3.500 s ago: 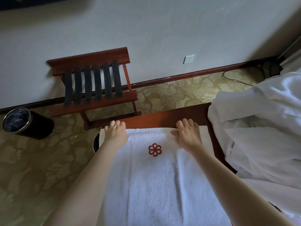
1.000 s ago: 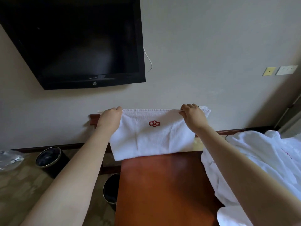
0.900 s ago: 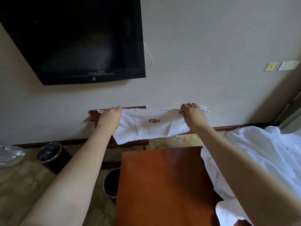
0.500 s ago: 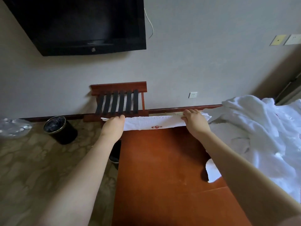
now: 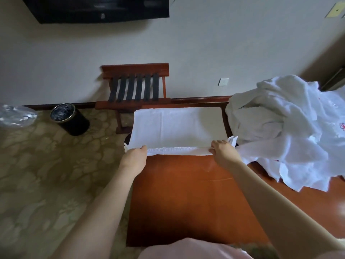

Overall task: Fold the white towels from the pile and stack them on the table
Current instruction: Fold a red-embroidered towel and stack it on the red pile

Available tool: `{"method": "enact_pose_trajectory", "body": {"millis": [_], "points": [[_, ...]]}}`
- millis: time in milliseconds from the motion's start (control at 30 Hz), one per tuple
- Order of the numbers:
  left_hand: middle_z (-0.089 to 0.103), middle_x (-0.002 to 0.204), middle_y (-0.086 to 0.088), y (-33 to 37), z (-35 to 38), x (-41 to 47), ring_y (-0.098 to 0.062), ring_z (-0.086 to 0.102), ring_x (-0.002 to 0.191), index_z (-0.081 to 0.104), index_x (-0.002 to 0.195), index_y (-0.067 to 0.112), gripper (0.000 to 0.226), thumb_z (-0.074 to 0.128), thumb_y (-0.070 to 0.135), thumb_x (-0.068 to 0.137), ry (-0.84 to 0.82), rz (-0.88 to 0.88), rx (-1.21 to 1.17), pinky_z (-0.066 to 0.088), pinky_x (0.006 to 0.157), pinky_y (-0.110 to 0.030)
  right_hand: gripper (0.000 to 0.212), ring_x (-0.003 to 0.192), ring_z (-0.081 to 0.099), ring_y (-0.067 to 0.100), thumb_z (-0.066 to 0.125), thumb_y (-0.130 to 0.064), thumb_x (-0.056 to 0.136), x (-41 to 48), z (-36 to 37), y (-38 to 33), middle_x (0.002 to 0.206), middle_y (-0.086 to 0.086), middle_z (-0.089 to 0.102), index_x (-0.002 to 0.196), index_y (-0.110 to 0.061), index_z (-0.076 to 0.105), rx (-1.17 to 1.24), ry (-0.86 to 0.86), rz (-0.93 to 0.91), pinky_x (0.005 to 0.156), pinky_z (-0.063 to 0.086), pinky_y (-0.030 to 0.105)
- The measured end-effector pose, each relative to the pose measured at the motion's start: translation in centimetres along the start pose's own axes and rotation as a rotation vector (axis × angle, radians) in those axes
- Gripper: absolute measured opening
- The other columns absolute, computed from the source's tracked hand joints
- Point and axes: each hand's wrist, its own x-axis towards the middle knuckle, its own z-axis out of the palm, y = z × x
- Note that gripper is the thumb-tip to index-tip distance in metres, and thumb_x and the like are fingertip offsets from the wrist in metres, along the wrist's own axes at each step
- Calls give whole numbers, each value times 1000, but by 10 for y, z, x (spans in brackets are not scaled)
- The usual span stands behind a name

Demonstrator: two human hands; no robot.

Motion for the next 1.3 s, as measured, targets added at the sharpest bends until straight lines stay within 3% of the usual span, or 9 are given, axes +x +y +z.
{"method": "enact_pose_trajectory", "body": {"millis": [100,267,367,467,567,700,833,1067,1300], "points": [[38,60,1,8,31,-19,-13,39,47,37,86,17,17,41,0,89,-69,0,-44,29,40,-26,18,103,45,27,47,-21,99,-17,20,5,96,10,56,91,-6,52,15,-77,40,67,35,33],[39,61,1,16,51,-28,-14,42,51,41,84,16,17,40,0,89,-147,-4,-64,47,54,-32,18,105,43,24,47,-21,99,-28,33,7,95,7,54,95,-5,55,18,-143,78,69,40,34],[49,68,-1,19,52,-24,-17,47,59,43,84,15,16,39,2,92,-148,-18,-111,52,70,-38,14,105,41,22,48,-17,97,-27,35,7,90,2,47,99,-8,58,-10,-170,88,65,38,32],[59,85,-2,20,56,-24,-17,59,74,54,92,14,14,42,8,96,-176,-32,-155,53,68,-32,16,106,44,22,53,-18,94,-29,40,9,97,4,51,103,-9,63,-19,-218,87,70,47,35],[56,82,-2,14,52,-18,-18,55,70,48,85,13,16,42,0,91,-147,-52,-154,53,71,-35,19,107,46,23,54,-23,96,-30,41,13,99,7,58,100,-7,64,41,-109,76,70,48,36],[59,85,-4,2,28,10,-17,46,65,48,87,14,16,42,-1,88,-22,-64,-143,39,54,-28,24,101,49,28,59,-26,94,-10,25,10,90,10,65,91,-3,64,116,109,32,68,45,38],[56,76,-4,-7,-2,47,-15,43,59,51,89,12,15,44,-1,86,47,-75,-30,26,44,-25,26,94,51,34,64,-26,91,30,1,4,84,13,66,88,0,66,96,247,7,66,40,38],[62,85,-7,-21,-30,120,-20,51,67,49,95,10,19,43,-5,83,88,-73,37,35,55,-28,29,99,50,30,46,-25,100,112,-20,0,97,10,67,102,-3,65,-70,273,-20,69,34,35],[63,101,-9,-28,-25,192,-26,60,89,52,110,10,29,45,-2,85,60,-55,91,42,64,-32,27,100,49,29,44,-27,100,179,-9,6,97,6,66,99,-7,62,-146,198,8,71,31,35]]}}
